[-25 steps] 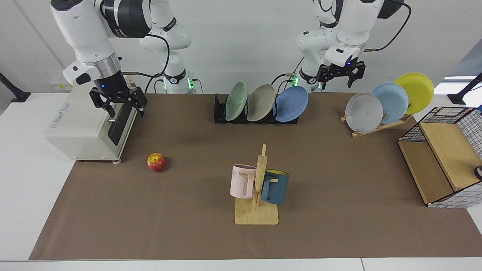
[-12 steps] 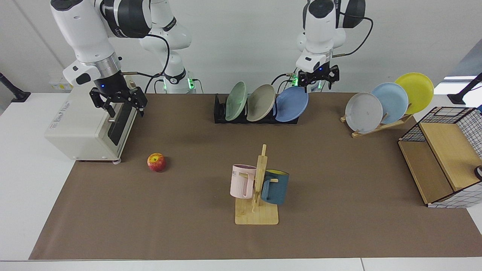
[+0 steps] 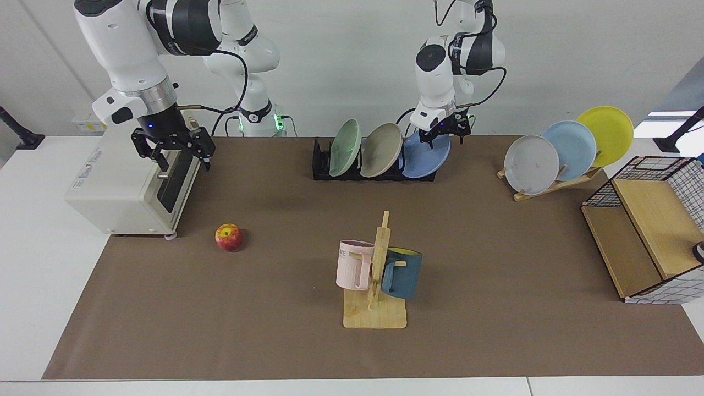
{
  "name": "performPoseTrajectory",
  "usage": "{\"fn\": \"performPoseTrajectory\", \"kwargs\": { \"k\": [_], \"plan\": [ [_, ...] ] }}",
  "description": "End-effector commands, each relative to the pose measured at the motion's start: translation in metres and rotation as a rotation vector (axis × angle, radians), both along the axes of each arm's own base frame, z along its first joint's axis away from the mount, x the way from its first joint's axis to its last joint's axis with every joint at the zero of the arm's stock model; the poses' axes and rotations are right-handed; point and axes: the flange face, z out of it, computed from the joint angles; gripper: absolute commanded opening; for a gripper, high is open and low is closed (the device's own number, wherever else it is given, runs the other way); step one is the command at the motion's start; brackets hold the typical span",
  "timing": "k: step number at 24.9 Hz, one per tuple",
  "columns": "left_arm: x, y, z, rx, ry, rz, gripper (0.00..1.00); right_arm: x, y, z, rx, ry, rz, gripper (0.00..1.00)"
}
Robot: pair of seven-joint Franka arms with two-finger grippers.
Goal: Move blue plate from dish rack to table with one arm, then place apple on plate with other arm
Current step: 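Grasp the blue plate in the dish rack with the left gripper, then lift the plate with the left gripper while the right gripper grasps the apple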
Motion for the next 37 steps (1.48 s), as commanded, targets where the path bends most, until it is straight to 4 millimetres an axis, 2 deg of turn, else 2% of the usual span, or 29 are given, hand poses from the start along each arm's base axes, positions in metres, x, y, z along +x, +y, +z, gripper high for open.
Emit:
{"fn": "performPoseTrajectory", "kwargs": {
  "k": [1,2,3,5,11,13,21,23,25,28,31,32,35,37],
  "plan": [
    [0.0,0.002,0.002,-0.021,0.033,-0.063,0.22,-0.015,0.007,-0.01,0.005,0.022,-0.004,1.0],
    [0.002,0.002,0.005,-0.023,0.033,-0.068,0.07,-0.016,0.009,-0.018,0.006,0.033,-0.005,1.0],
    [0.003,0.003,0.007,-0.022,0.039,-0.065,0.01,-0.017,0.011,-0.027,0.004,0.045,-0.004,1.0],
    [0.003,0.001,0.012,-0.02,0.045,-0.059,0.0,-0.021,0.01,-0.053,0.003,0.085,-0.005,1.0],
    [0.009,-0.002,0.023,-0.009,0.015,-0.039,0.0,-0.015,0.005,-0.11,-0.001,0.083,-0.011,1.0],
    [0.012,-0.011,0.038,0.007,-0.009,-0.041,0.0,-0.011,0.006,-0.13,-0.003,0.08,-0.014,1.0],
    [0.017,-0.025,0.095,0.181,-0.126,0.011,0.0,0.003,0.007,-0.197,-0.014,0.113,-0.03,1.0],
    [0.029,-0.019,0.116,0.164,-0.164,0.041,0.0,0.004,0.007,-0.215,-0.017,0.096,-0.032,1.0],
    [0.048,-0.005,0.139,0.128,-0.211,0.102,0.0,0.008,0.011,-0.231,-0.02,0.079,-0.028,1.0],
    [0.088,0.022,0.148,0.053,-0.22,0.185,0.0,0.013,0.012,-0.254,-0.025,0.087,-0.026,1.0],
    [0.138,0.039,0.144,-0.139,-0.241,0.23,0.0,0.02,0.011,-0.279,-0.031,0.068,-0.026,1.0],
    [0.148,0.04,0.138,-0.193,-0.237,0.258,0.0,0.022,0.011,-0.287,-0.032,0.068,-0.027,1.0],
    [0.153,0.037,0.125,-0.299,-0.217,0.326,0.0,0.023,0.013,-0.301,-0.035,0.072,-0.024,1.0],
    [0.159,0.032,0.106,-0.4,-0.171,0.375,0.0,0.023,0.014,-0.303,-0.036,0.077,-0.027,1.0]
  ]
}}
